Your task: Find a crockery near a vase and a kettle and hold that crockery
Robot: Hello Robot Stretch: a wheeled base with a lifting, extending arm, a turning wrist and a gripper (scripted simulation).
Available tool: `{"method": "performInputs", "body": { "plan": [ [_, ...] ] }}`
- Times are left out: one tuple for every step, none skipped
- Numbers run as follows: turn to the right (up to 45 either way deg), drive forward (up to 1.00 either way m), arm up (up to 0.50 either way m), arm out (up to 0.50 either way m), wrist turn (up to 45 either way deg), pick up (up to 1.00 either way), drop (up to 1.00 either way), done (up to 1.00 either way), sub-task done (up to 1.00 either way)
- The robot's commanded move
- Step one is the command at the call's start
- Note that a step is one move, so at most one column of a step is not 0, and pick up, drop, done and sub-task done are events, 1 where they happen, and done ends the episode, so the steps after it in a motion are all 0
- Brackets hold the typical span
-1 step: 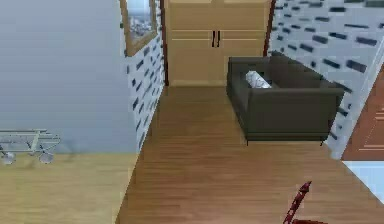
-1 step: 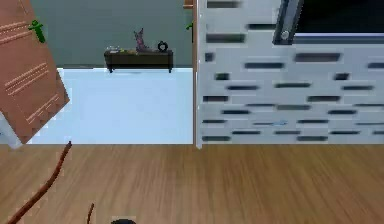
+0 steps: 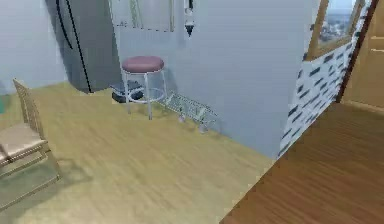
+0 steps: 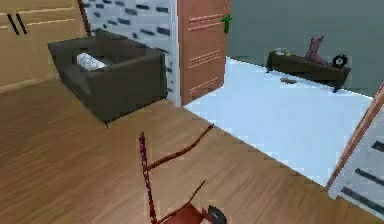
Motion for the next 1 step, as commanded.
{"method": "performInputs", "body": {
  "plan": [
    [-45.0, 0.0, 0.0, 0.0, 0.0, 0.0, 0.0, 0.0, 0.0]
  ]
}}
